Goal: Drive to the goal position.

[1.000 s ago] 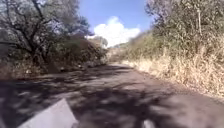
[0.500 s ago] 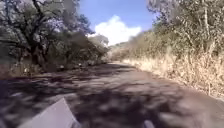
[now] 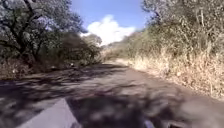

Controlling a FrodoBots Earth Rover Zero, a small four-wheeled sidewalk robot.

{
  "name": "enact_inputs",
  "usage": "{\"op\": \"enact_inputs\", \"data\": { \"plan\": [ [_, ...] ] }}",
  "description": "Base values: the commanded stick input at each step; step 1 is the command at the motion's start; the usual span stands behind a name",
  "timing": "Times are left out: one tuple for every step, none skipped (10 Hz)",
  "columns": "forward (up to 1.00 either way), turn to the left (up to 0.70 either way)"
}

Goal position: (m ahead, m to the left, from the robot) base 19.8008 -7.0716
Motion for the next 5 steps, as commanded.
{"op": "enact_inputs", "data": {
  "plan": [
    [0.50,-0.50],
    [0.50,-0.50],
    [0.50,-0.13],
    [0.50,0.00],
    [0.50,-0.26]
  ]
}}
